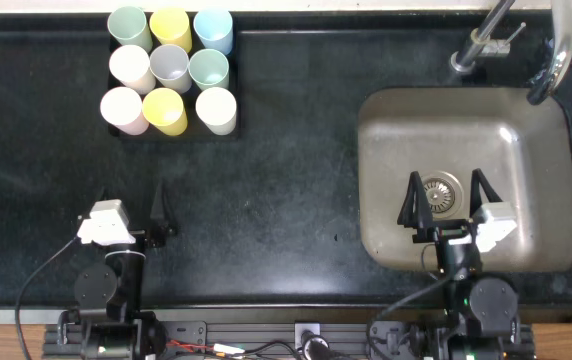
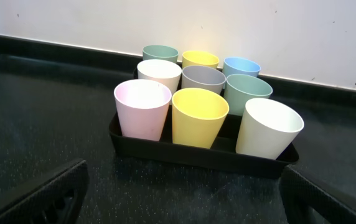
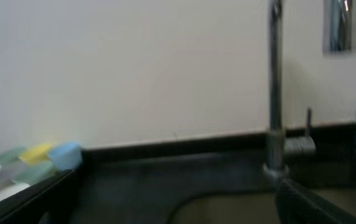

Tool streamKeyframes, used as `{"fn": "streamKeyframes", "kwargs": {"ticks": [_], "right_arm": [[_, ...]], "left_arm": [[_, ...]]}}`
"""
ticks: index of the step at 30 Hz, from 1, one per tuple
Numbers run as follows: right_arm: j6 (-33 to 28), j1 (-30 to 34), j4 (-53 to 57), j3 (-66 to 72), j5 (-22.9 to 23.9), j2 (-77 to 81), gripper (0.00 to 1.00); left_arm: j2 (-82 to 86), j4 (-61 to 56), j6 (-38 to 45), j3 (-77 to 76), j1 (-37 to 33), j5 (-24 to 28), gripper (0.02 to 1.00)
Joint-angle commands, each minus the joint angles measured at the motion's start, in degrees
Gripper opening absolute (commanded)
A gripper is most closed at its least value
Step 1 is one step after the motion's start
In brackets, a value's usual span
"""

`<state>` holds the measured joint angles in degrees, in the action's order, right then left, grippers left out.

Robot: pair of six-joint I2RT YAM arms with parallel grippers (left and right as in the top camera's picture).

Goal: Store Cups

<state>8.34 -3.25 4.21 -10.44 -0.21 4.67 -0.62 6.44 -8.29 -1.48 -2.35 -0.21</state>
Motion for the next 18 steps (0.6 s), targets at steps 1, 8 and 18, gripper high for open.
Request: {"fn": "streamKeyframes", "kwargs": {"ticks": [1, 8, 18], "right_arm": [[-0.22, 2.56, -1.33, 2.29, -0.37, -0.50, 0.998], [-0.22, 3.06, -2.19, 7.19, -0.37, -0.50, 0.998], [-0.22, 3.06, -1.86, 10.19, -0.37, -1.14, 0.998]], "left_arm": [[0.46, 0.07, 1.42, 0.20, -0.26, 0.15, 1.000], [0.46, 0.07, 1.40, 0.22, -0.26, 0.15, 0.998], [0.46, 0.07, 1.42, 0.22, -0.26, 0.15, 1.000]]}}
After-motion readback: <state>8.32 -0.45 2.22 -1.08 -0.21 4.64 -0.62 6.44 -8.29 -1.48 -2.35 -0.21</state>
